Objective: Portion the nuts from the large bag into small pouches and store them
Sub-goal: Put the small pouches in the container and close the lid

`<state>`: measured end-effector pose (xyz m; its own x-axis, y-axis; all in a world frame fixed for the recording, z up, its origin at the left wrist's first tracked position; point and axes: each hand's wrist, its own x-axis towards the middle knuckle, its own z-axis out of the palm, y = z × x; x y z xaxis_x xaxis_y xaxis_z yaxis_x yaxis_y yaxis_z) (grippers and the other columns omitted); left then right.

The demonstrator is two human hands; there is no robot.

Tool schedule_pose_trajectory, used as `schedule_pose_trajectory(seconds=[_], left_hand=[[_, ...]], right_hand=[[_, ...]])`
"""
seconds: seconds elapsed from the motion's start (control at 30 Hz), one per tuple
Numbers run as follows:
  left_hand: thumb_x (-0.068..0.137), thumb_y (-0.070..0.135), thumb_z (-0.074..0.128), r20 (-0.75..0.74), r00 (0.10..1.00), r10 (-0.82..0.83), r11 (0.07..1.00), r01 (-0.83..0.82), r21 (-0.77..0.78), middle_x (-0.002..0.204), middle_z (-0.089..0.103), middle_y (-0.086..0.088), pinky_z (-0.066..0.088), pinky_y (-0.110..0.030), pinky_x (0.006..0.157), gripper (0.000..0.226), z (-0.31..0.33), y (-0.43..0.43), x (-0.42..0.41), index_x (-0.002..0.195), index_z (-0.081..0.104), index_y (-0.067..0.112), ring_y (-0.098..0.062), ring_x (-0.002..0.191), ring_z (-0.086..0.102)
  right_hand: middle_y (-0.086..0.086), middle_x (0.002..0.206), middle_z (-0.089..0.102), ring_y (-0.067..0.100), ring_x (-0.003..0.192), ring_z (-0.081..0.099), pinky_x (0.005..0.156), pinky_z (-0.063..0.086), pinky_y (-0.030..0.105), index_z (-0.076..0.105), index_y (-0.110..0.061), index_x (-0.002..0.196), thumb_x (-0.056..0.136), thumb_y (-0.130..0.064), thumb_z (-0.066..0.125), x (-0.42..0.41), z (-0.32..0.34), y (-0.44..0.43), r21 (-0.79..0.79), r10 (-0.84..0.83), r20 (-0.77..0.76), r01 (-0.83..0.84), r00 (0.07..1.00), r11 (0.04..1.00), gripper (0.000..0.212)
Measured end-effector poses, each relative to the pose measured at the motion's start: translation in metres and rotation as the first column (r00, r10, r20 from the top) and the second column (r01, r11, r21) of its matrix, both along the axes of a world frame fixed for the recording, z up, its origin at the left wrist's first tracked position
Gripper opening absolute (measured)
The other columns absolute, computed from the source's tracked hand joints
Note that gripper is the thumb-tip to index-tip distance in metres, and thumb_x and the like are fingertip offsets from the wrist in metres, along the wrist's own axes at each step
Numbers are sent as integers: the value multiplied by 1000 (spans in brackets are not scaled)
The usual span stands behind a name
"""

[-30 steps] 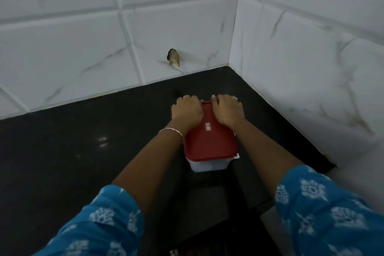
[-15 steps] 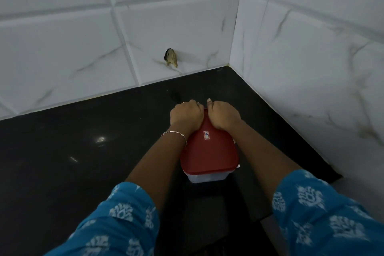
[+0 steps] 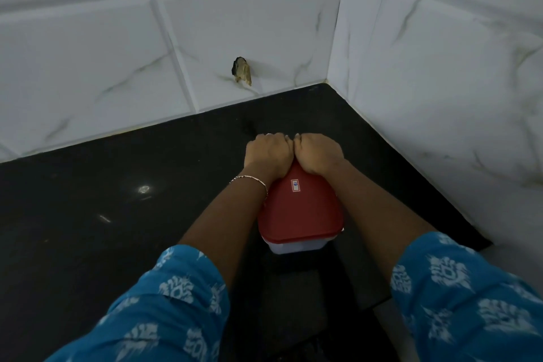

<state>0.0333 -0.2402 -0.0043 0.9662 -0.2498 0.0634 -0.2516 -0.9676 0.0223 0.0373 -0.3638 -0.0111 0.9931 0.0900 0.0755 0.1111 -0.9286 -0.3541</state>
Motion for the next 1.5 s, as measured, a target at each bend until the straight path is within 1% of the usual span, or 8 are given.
schedule_pose_trajectory(seconds=[0.23,0.47,0.63,0.77,0.9,1.0,1.17,1.5], left_hand=[[104,25,23,-38,996,-82,997,82,6,112,65,-13,45,-38,83,41,1,-3,7,110,59,7,-32,103,61],[104,26,25,-59,995,-77,997,75,-29,112,64,-13,46,-39,81,41,3,-2,8,112,60,7,-32,103,60],[104,37,23,57,997,48,981,-36,-191,108,64,-12,44,-40,76,43,4,-4,-2,107,57,10,-31,99,61],[103,37,29,177,977,121,982,-92,-162,116,60,-12,42,-42,79,38,14,-5,-17,113,53,10,-31,103,58],[98,41,38,195,954,229,925,-151,-348,124,54,-11,40,-47,92,38,17,2,-50,118,53,11,-30,114,50],[96,43,44,43,953,298,809,-229,-541,139,44,-11,35,-48,101,47,13,7,-86,131,46,11,-31,127,42],[100,43,37,-146,967,211,797,-256,-547,162,6,-6,38,-48,101,65,3,3,-114,150,21,6,-34,134,38],[98,47,41,-146,960,241,824,-282,-492,164,-2,-2,41,-45,96,72,5,2,-117,152,16,6,-32,133,38]], right_hand=[[19,104,67,30,99,62,89,44,39,66,-4,93,105,-35,22,4,-1,-2,94,6,-74,1,997,996,55],[18,97,66,30,94,62,84,43,37,64,-4,88,106,-34,22,4,-2,-1,57,-11,-74,15,997,998,55],[6,84,61,20,77,55,69,35,30,60,-13,83,105,-34,27,-5,3,3,7,-94,74,94,993,996,45],[7,96,60,25,92,59,69,33,31,59,-11,92,102,-30,37,-27,14,0,182,-271,267,227,925,957,30],[9,123,56,26,114,53,87,38,33,56,-14,121,100,-34,41,-69,20,-9,355,-250,62,213,966,910,33],[9,140,46,28,127,46,102,35,37,43,-17,138,101,-39,40,-105,15,-9,393,-171,-43,174,984,903,44],[4,158,29,22,142,33,112,27,35,22,-15,153,103,-40,33,-125,2,-5,432,-150,-67,164,986,887,57],[9,129,59,31,113,59,84,41,38,13,-25,151,95,-59,39,-122,7,-5,267,-165,-145,199,976,943,70]])
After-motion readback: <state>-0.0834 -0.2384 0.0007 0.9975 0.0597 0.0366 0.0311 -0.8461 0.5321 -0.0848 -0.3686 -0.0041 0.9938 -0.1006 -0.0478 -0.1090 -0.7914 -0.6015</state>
